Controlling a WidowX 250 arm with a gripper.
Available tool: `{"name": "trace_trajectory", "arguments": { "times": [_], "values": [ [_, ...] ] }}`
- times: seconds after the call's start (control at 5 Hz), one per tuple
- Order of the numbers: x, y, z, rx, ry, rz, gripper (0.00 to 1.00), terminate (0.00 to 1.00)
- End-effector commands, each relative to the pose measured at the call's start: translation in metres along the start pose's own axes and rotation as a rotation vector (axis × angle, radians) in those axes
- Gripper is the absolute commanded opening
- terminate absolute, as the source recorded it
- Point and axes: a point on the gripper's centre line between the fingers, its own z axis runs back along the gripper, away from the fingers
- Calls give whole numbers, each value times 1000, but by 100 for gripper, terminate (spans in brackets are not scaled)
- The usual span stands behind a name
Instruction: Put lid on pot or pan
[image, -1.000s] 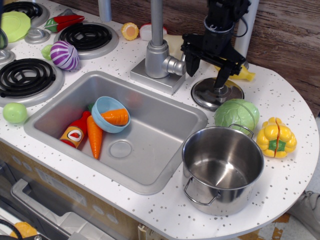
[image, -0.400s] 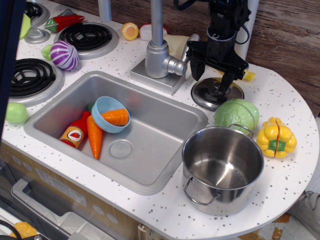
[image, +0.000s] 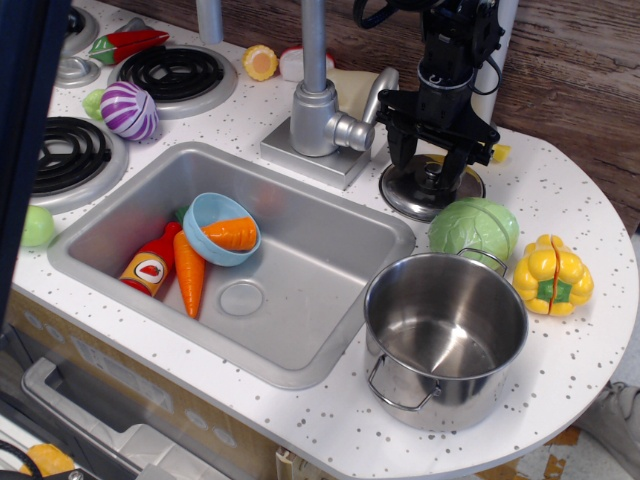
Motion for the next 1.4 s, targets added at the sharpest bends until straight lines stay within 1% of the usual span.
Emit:
{"name": "trace_trajectory", "arguments": {
  "times": [0.0,0.2,0.4,0.6,0.8,1.0,1.2],
  "values": [
    [13,1,15,-12,-50,-7,0,0],
    [22,-4,34,9,-26,-2,0,0],
    [35,-13,68,52,-2,17,0,0],
    [36,-16,105,79,38,51,0,0],
    [7,-29,139,170,63,141,0,0],
    [-36,-22,163,225,115,222,0,0],
    [-73,-31,173,221,129,291,0,0]
  ]
}}
